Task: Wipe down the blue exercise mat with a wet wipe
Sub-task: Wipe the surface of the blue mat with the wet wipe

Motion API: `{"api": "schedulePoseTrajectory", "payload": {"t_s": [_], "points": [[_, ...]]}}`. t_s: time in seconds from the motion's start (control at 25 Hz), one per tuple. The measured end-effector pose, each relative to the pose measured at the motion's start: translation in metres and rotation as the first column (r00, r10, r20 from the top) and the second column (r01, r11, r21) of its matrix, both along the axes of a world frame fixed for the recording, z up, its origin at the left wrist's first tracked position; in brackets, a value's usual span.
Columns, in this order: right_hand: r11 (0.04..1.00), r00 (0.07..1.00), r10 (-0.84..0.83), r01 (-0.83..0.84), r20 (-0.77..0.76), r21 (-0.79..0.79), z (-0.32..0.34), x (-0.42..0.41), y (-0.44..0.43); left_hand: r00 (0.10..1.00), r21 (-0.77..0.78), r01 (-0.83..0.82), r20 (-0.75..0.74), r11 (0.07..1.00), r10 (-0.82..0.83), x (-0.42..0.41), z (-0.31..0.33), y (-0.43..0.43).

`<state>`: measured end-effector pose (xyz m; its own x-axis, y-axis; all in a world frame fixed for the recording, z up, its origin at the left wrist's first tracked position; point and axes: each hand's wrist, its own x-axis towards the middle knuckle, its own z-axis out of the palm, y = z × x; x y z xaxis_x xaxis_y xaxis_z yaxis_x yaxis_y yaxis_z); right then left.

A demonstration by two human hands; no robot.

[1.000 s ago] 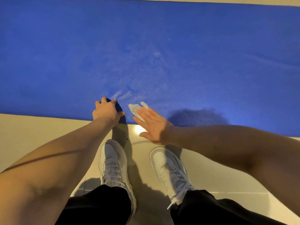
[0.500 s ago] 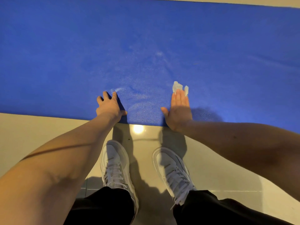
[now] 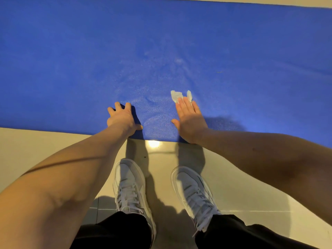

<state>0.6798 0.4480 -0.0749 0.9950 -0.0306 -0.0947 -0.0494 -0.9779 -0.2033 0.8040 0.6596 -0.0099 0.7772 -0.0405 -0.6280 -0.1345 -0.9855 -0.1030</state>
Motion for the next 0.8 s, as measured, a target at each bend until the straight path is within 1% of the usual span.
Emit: {"api": "schedulePoseTrajectory", "payload": {"t_s": [0.04, 0.08, 0.16, 0.24, 0.28, 0.36, 0.4, 0.44, 0.48, 0.56, 0.6, 0.68, 0.76, 0.8], "points": [[1.0, 1.0, -0.021, 0.021, 0.0, -0.018, 0.0, 0.002, 0.0, 1.0, 0.007, 0.016, -0.001, 1.0, -0.016, 0.002, 0.001, -0.002], [0.999, 0.999, -0.033, 0.032, 0.031, 0.004, 0.0, 0.005, 0.001, 0.999, 0.019, 0.042, 0.006, 0.999, -0.042, 0.004, 0.002, -0.003], [0.991, 0.992, -0.021, 0.004, 0.126, 0.131, 0.002, 0.009, 0.0, 0.994, 0.04, 0.106, 0.035, 0.994, -0.108, 0.007, 0.001, -0.005], [0.966, 0.974, 0.009, -0.067, 0.227, 0.25, 0.007, 0.014, -0.009, 0.985, 0.029, 0.166, 0.041, 0.986, -0.167, 0.007, -0.001, -0.007], [0.96, 0.962, 0.016, -0.091, 0.273, 0.266, 0.007, 0.015, -0.013, 0.981, 0.023, 0.193, 0.029, 0.981, -0.194, 0.007, -0.003, -0.007], [0.969, 0.948, 0.002, -0.08, 0.317, 0.232, 0.011, 0.021, -0.02, 0.974, 0.018, 0.228, 0.004, 0.973, -0.229, 0.007, -0.003, -0.007], [0.977, 0.954, -0.024, -0.041, 0.299, 0.21, 0.014, 0.026, -0.023, 0.972, 0.022, 0.235, 0.001, 0.972, -0.235, 0.007, -0.004, -0.006], [0.98, 0.966, -0.064, 0.013, 0.249, 0.2, 0.017, 0.031, -0.027, 0.971, 0.028, 0.24, 0.002, 0.97, -0.24, 0.007, -0.003, -0.006], [0.972, 0.979, -0.132, 0.097, 0.154, 0.215, 0.023, 0.036, -0.031, 0.97, 0.033, 0.244, 0.004, 0.969, -0.244, 0.007, -0.003, -0.006], [0.917, 0.957, -0.288, 0.287, -0.039, 0.277, 0.032, 0.045, -0.039, 0.969, 0.04, 0.246, 0.008, 0.968, -0.247, 0.007, -0.002, -0.005], [0.881, 0.929, -0.358, 0.37, -0.095, 0.293, 0.036, 0.049, -0.044, 0.969, 0.039, 0.248, 0.009, 0.968, -0.248, 0.007, -0.002, -0.004], [0.826, 0.873, -0.471, 0.486, -0.124, 0.284, 0.04, 0.054, -0.052, 0.967, 0.034, 0.254, 0.008, 0.967, -0.255, 0.007, -0.002, -0.003], [0.806, 0.846, -0.518, 0.532, -0.125, 0.259, 0.036, 0.054, -0.052, 0.964, 0.042, 0.266, 0.012, 0.963, -0.266, 0.007, -0.002, -0.002], [0.801, 0.845, -0.518, 0.533, -0.131, 0.273, 0.033, 0.052, -0.048, 0.963, 0.047, 0.269, 0.014, 0.962, -0.27, 0.008, -0.002, -0.002]]}}
